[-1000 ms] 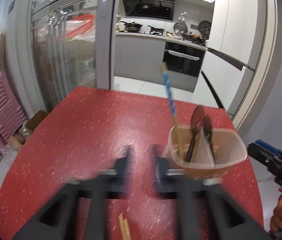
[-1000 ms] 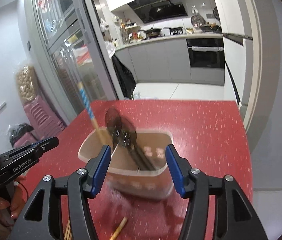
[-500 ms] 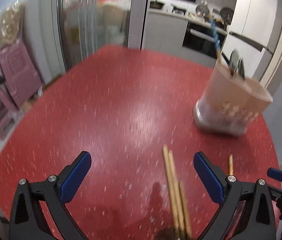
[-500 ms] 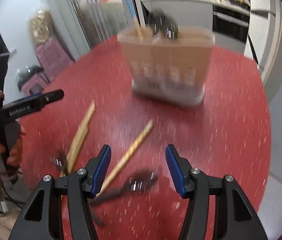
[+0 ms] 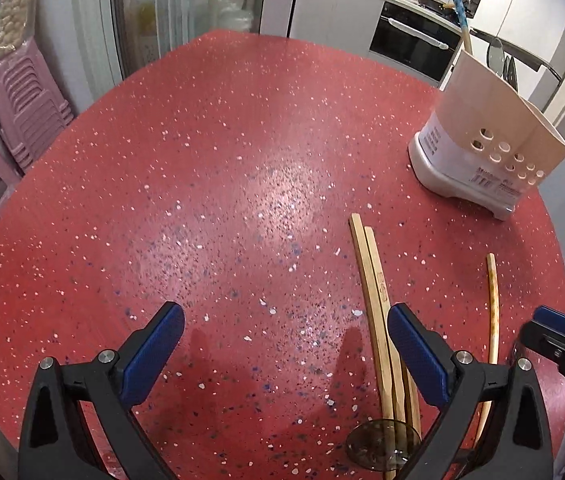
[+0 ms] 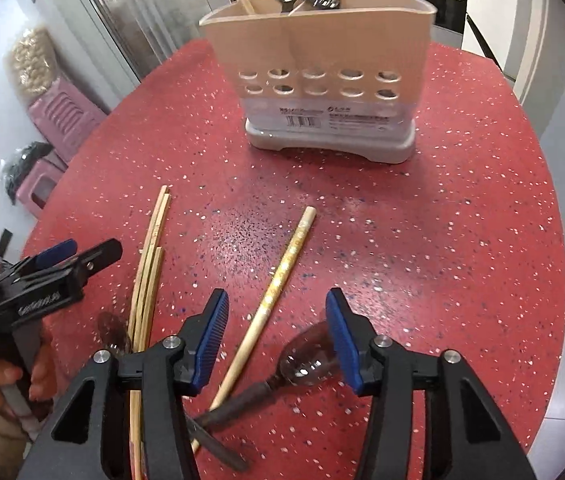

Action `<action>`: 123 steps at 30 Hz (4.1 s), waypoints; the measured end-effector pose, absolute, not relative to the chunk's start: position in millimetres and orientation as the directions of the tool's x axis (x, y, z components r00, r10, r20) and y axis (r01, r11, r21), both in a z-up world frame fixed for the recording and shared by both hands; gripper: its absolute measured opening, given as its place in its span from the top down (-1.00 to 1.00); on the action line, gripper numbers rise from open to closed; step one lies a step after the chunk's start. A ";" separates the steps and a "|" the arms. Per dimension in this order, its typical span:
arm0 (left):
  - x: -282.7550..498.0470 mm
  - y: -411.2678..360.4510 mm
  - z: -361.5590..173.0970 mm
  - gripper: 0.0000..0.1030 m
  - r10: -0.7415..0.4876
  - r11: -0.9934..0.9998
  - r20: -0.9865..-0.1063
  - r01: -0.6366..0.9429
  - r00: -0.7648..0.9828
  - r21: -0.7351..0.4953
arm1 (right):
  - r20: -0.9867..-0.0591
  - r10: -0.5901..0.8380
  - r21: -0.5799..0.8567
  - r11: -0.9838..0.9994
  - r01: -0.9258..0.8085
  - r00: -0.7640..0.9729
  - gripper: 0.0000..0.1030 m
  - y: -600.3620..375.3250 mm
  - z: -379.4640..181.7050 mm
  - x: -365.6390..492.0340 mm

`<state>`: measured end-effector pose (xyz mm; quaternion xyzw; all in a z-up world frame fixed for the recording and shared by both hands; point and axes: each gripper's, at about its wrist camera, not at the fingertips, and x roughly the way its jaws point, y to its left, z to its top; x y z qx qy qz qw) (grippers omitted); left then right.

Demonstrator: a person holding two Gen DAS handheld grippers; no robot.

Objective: Organize utensils
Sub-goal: 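Position the right tool over the yellow-patterned chopstick, then grasp the yellow chopstick with the right tool while the left tool grasps a wooden chopstick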

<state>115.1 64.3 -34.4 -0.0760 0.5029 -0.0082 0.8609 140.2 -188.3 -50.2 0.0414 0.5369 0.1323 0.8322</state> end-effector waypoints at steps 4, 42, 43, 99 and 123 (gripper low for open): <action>114.1 58.1 -40.0 -1.00 -0.094 0.991 -0.875 -0.042 0.475 -0.129 | -0.902 0.218 0.175 0.974 -0.146 0.372 0.09 -181.7 -57.2 147.3; 114.9 58.1 -51.6 -1.00 -0.088 0.995 -0.893 -0.001 0.441 -0.098 | -0.920 0.139 0.093 0.986 -0.141 0.365 0.11 -171.7 -69.8 151.5; 114.5 55.6 -51.9 -1.00 -0.082 0.996 -0.893 0.002 0.442 -0.091 | -0.920 0.139 0.093 0.986 -0.141 0.366 0.11 -171.5 -69.8 151.7; 134.2 1.0 -44.9 -0.96 -0.058 0.990 -0.927 0.140 0.371 -0.006 | -0.931 0.090 0.030 0.985 -0.171 0.353 0.68 -149.3 -73.9 159.0; 108.7 11.6 23.5 0.38 -0.256 0.966 -0.760 0.144 0.598 -0.213 | -0.707 0.418 0.377 0.905 -0.196 0.571 0.84 -222.0 -7.1 133.2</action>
